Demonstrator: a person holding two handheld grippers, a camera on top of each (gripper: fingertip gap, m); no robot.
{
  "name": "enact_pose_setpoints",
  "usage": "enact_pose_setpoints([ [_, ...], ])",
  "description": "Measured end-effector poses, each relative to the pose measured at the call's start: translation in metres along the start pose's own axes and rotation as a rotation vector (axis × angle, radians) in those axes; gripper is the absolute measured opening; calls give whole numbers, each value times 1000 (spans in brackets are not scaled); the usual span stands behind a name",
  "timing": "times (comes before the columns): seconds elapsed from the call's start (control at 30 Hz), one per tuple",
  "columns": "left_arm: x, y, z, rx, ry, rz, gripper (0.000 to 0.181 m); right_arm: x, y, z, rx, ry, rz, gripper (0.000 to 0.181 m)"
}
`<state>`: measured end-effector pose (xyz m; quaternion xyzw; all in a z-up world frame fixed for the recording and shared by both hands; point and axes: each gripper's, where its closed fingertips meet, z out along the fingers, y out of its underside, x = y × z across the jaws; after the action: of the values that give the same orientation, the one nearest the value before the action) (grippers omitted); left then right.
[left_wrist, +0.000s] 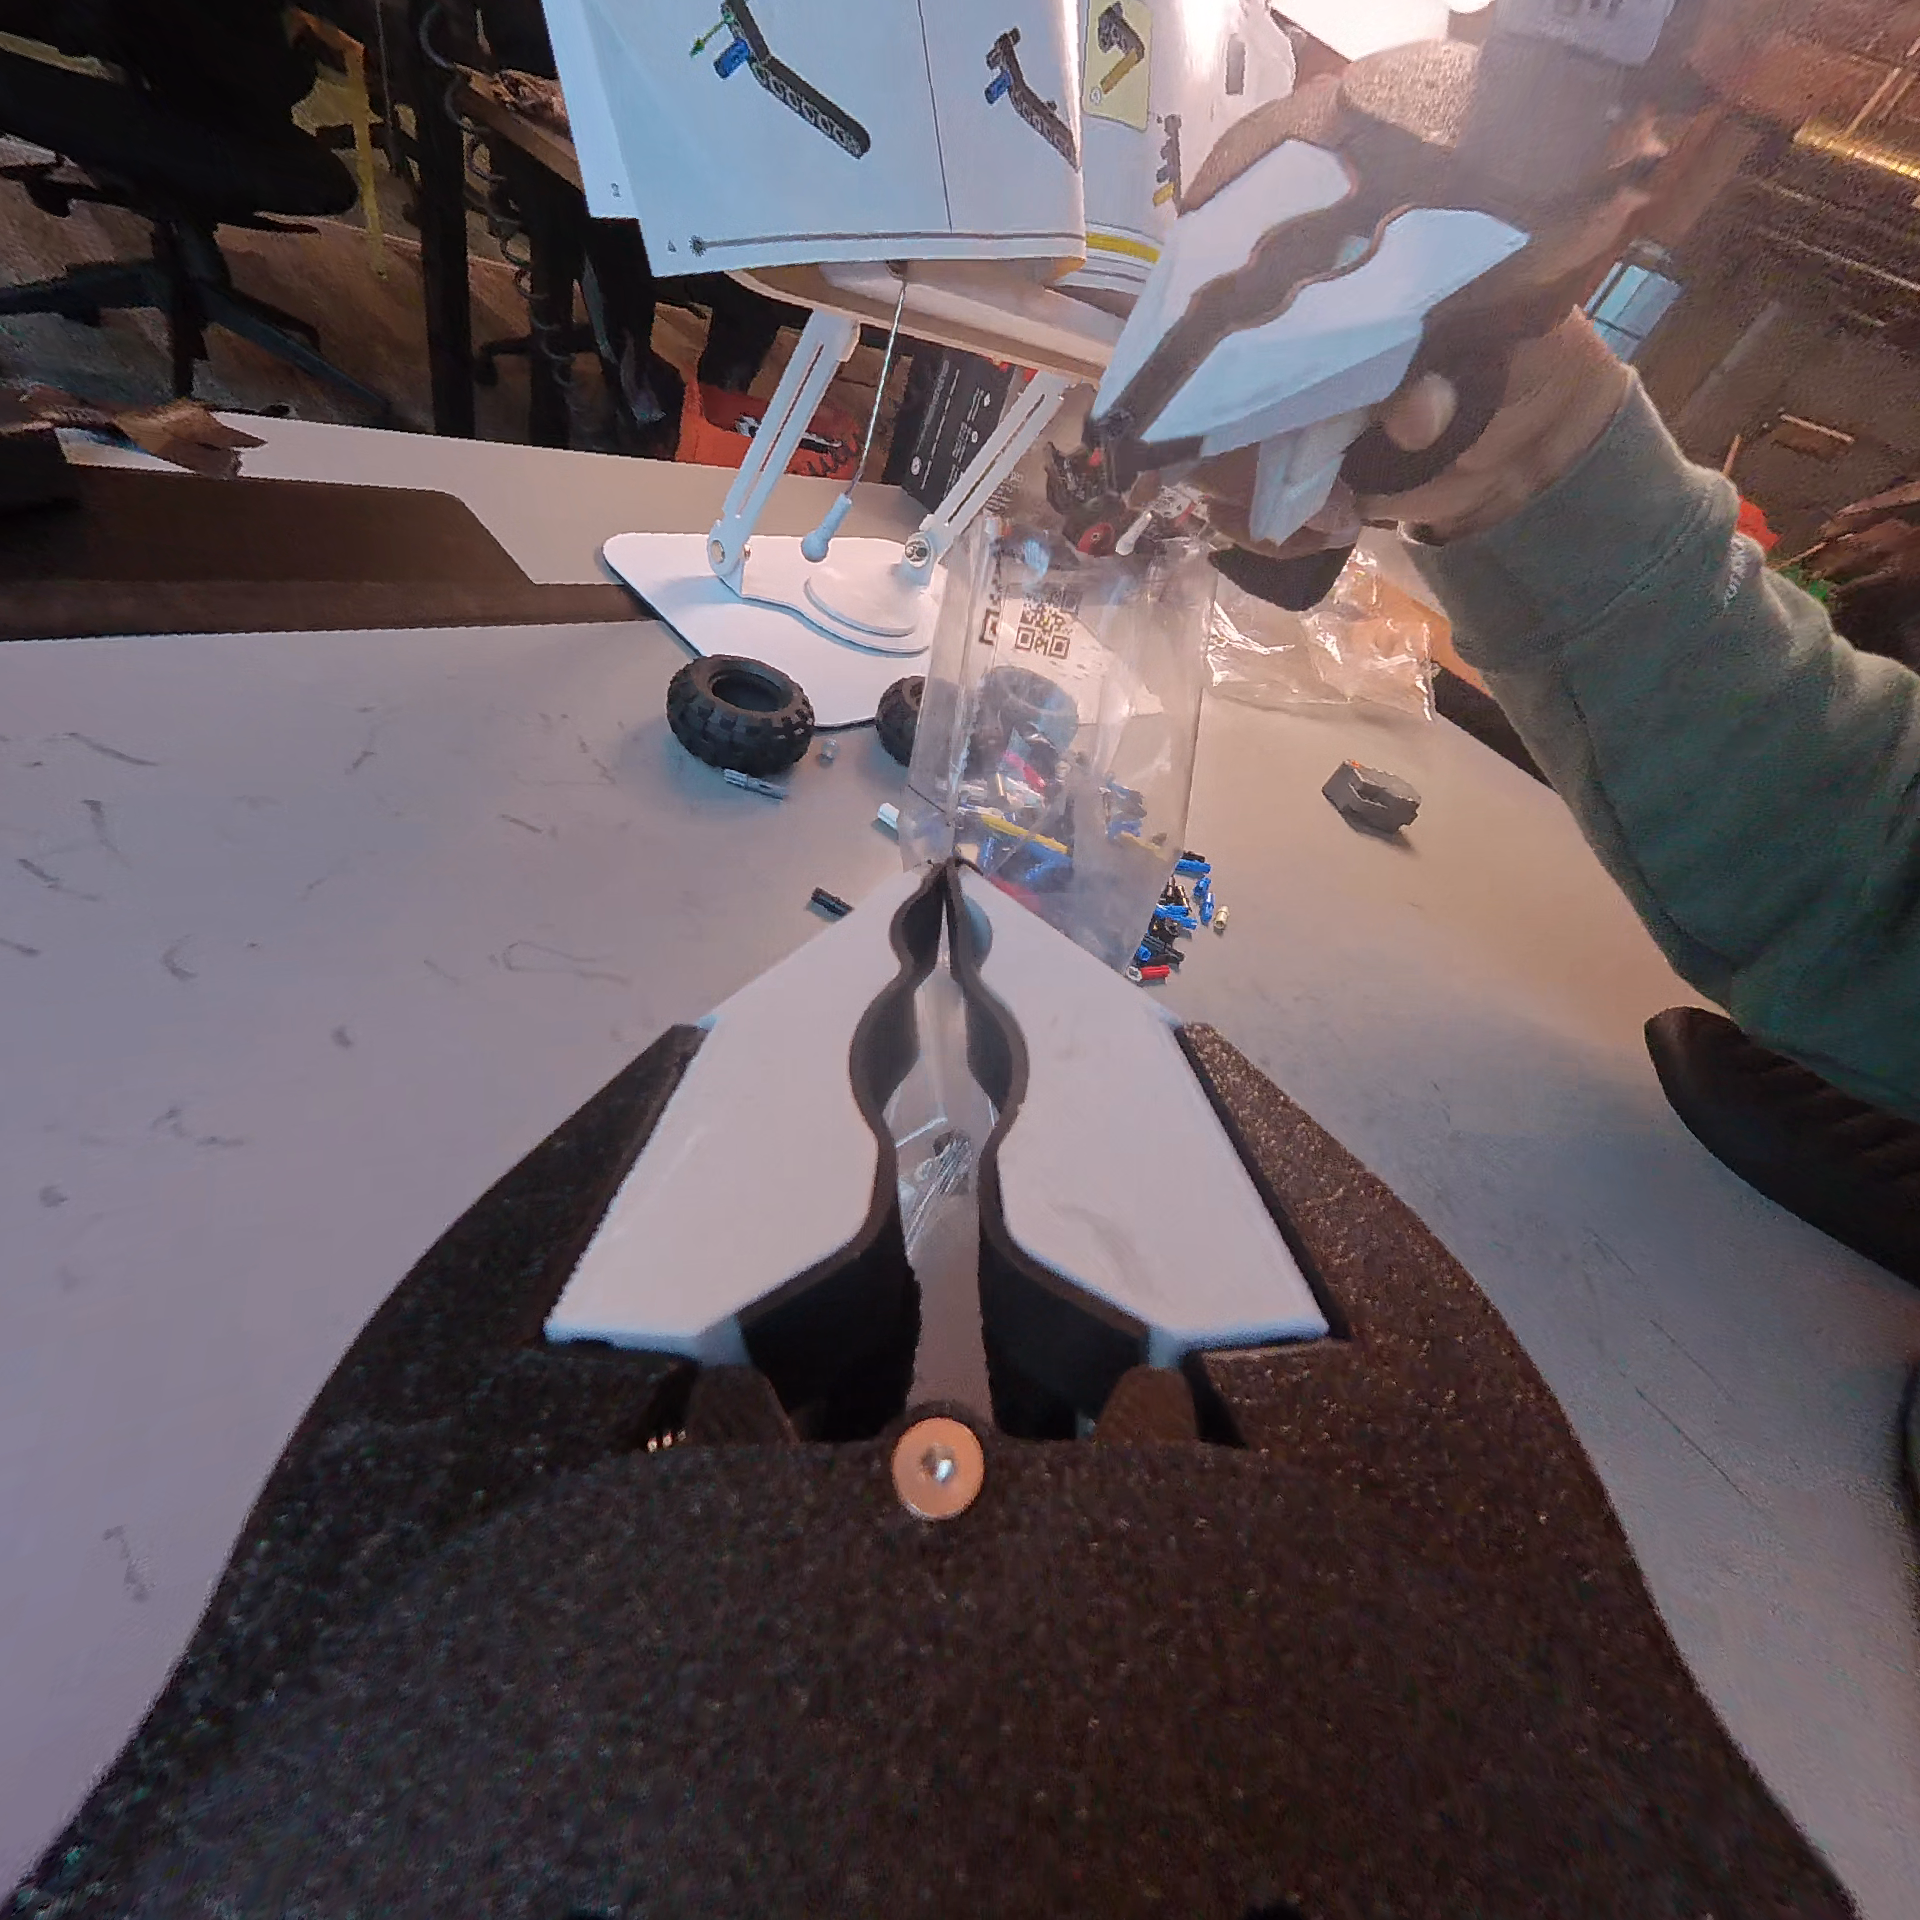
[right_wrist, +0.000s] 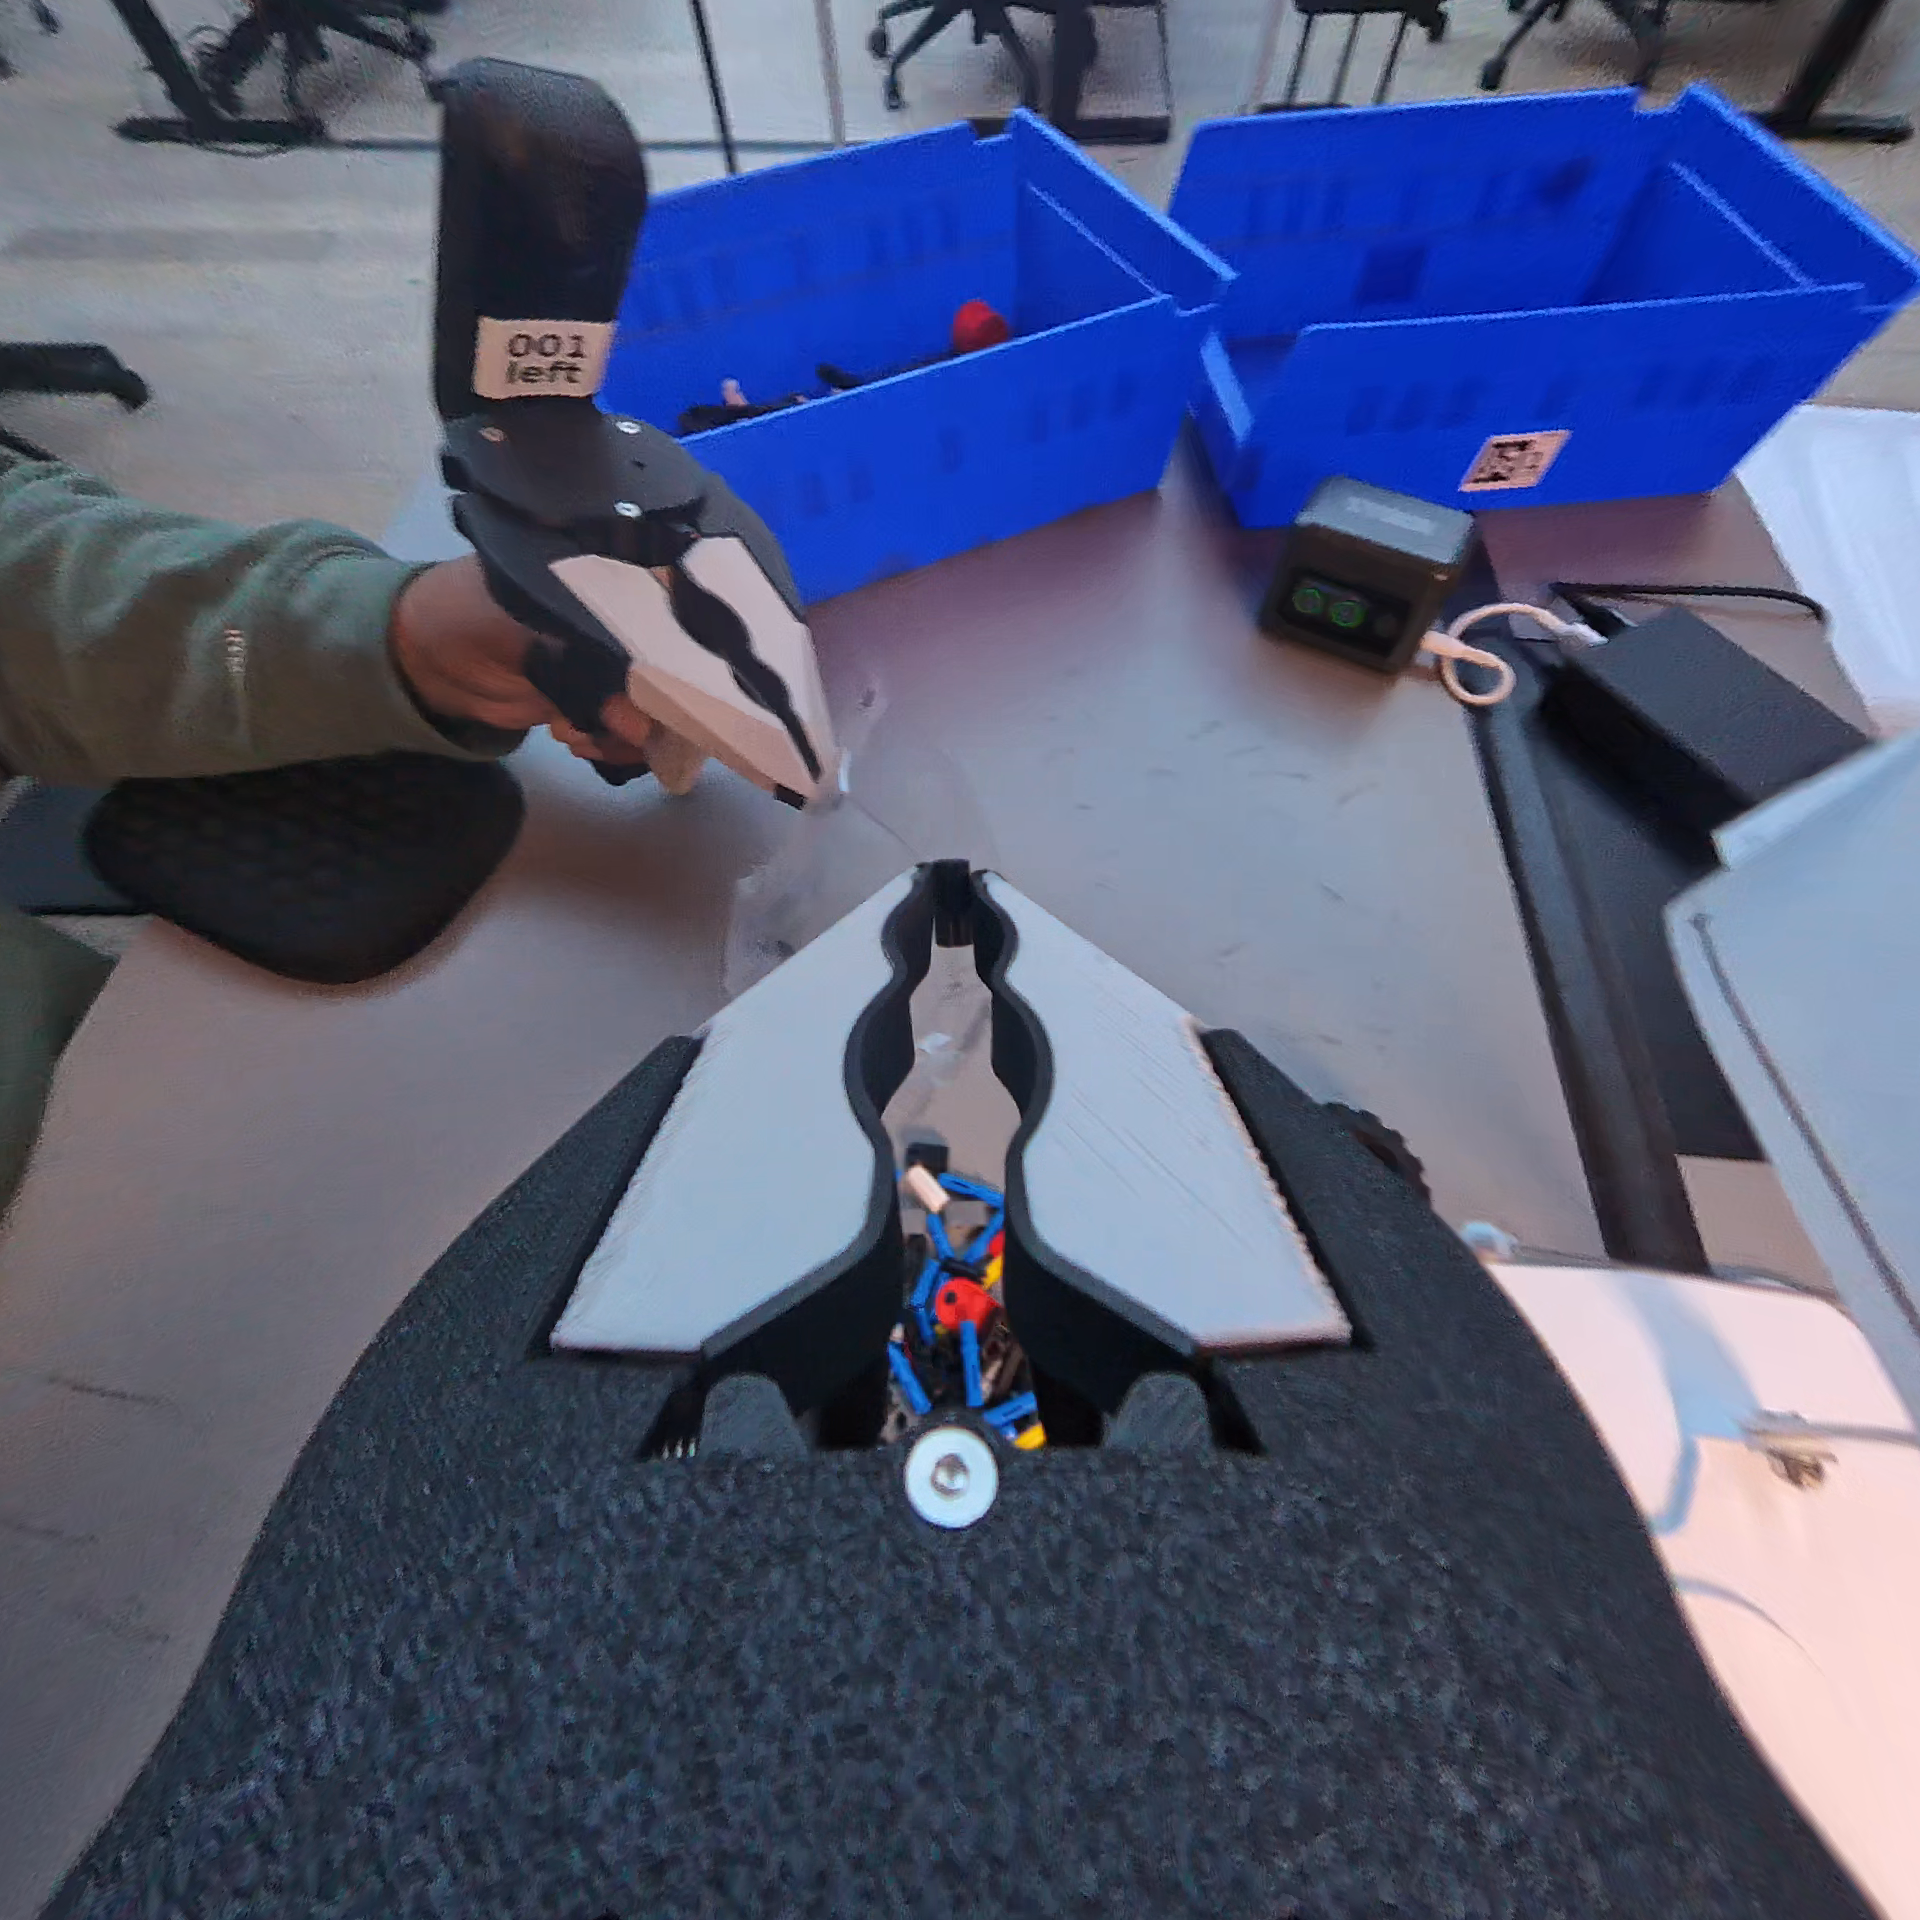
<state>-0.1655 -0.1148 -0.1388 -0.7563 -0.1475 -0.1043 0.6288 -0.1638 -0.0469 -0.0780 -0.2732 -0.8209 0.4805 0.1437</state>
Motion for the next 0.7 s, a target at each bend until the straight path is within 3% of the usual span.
enact_pose_setpoints([
  [0.13, 4, -1, 0, 5, 7, 13, 0, -12, 7, 13, -63, -28, -39, 23],
  [0.27, 1, -4, -3, 18, -8, 14, 0, 5, 2, -2, 48, 9, 56, 23],
  [0.33, -2, -6, -5, 25, -18, 8, 0, 32, 29, -9, -45, 111, 91, 21],
  [0.4, -5, -7, -6, 33, -26, 1, 0, 54, 77, -8, -233, 200, 127, 20],
  [0.5, -5, -8, -7, 34, -29, 4, 0, 61, 137, 7, -465, 252, 132, 21],
  [0.6, -5, -6, -6, 27, -33, 9, 0, 60, 161, 22, -568, 280, 115, 26],
  [0.7, -6, -6, -6, 28, -34, 5, 0, 59, 168, 30, -603, 283, 110, 21],
])
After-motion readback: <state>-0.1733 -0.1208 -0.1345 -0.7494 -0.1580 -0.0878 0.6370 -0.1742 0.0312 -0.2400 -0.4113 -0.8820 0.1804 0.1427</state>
